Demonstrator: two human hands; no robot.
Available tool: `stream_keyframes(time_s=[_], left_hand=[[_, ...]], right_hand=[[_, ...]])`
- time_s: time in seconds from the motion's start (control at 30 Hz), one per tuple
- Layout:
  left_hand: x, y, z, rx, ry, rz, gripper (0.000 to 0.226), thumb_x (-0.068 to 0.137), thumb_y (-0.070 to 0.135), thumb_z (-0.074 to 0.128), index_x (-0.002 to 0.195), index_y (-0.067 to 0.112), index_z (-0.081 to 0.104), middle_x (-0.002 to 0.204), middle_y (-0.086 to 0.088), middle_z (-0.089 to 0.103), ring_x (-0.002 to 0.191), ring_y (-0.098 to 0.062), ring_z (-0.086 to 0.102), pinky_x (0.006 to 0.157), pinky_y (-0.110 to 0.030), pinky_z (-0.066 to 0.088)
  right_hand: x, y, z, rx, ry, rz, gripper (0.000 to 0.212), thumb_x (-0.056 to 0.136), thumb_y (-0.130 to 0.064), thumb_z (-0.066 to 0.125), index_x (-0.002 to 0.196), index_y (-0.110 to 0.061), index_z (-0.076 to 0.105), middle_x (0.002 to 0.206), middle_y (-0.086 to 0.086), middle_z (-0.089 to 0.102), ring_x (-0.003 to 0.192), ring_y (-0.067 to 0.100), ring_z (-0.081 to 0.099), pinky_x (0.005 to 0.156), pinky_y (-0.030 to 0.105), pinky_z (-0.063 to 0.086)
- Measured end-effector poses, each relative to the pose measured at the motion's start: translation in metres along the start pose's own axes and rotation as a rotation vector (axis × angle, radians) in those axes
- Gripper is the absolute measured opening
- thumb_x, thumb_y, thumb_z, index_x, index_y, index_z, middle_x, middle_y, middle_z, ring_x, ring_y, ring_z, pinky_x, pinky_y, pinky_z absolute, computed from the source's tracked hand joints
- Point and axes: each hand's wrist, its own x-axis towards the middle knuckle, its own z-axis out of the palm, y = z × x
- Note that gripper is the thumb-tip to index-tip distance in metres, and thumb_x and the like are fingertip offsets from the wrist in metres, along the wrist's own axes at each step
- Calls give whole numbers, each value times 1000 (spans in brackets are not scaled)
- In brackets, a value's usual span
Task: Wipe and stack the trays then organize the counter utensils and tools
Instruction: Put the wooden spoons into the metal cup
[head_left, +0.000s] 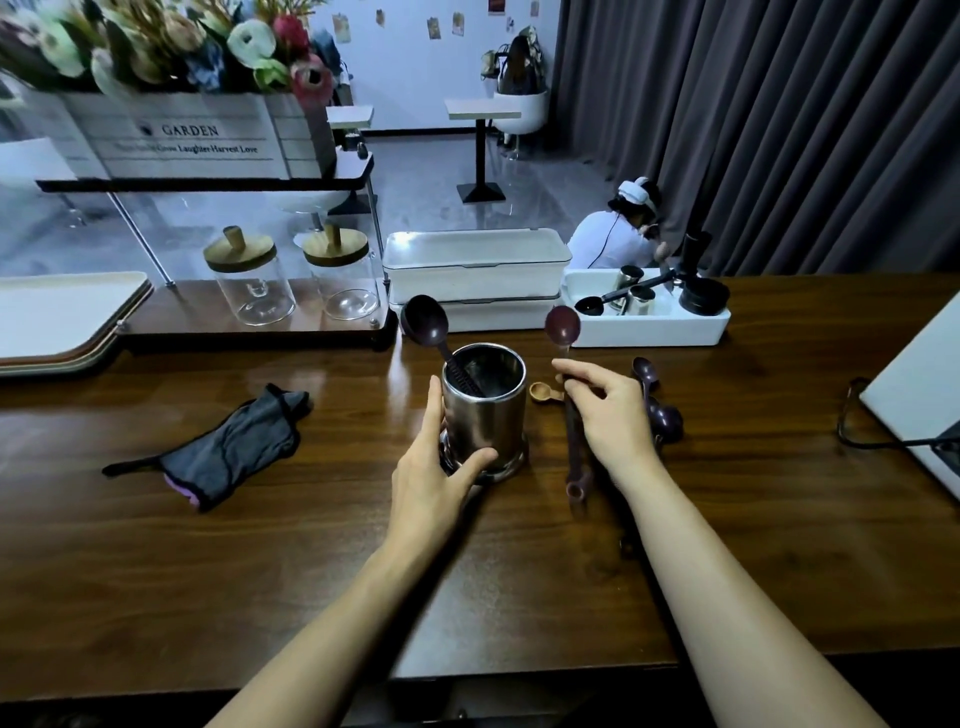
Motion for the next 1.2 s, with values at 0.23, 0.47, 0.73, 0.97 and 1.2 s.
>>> stream_keyframes(time_s=[0.23,0.47,0.73,0.97,1.2], left_hand=[[1,-1,1,15,5,-16,110,80,36,85,152,65,7,143,15,58,131,-1,53,112,-34,43],[1,-2,1,9,5,-24,109,80,34,85,152,64,9,142,18,59,132,-2,53,113,-39,44],[0,-1,0,16,19,-12,109,80,34,85,151,65,10,143,15,59,133,-1,52,113,-33,43],[0,0,0,12,22,-5,108,80,35,85,153,63,10,144,20,56,134,2,50,115,-35,42],[1,-2,1,17,22,7,110,79,41,85,153,63,7,123,51,46,119,20,48,103,-20,42]], right_hand=[[4,-22,-13,333,136,109,27,99,-18,59,111,-36,75,113,-9,73,103,10,70,73,25,59],[14,-43,-18,561,186,58,27,101,-10,53,117,-22,71,118,5,72,104,19,71,86,29,58],[26,-72,-12,567,93,-32,33,101,-10,53,131,-11,64,122,8,70,107,21,70,89,31,58],[17,-52,20,202,-77,-25,31,99,-27,57,128,-26,68,122,0,72,110,17,67,100,49,53],[9,-39,25,15,-274,-47,36,97,-49,56,127,-33,69,131,-19,65,129,-3,51,115,36,39]])
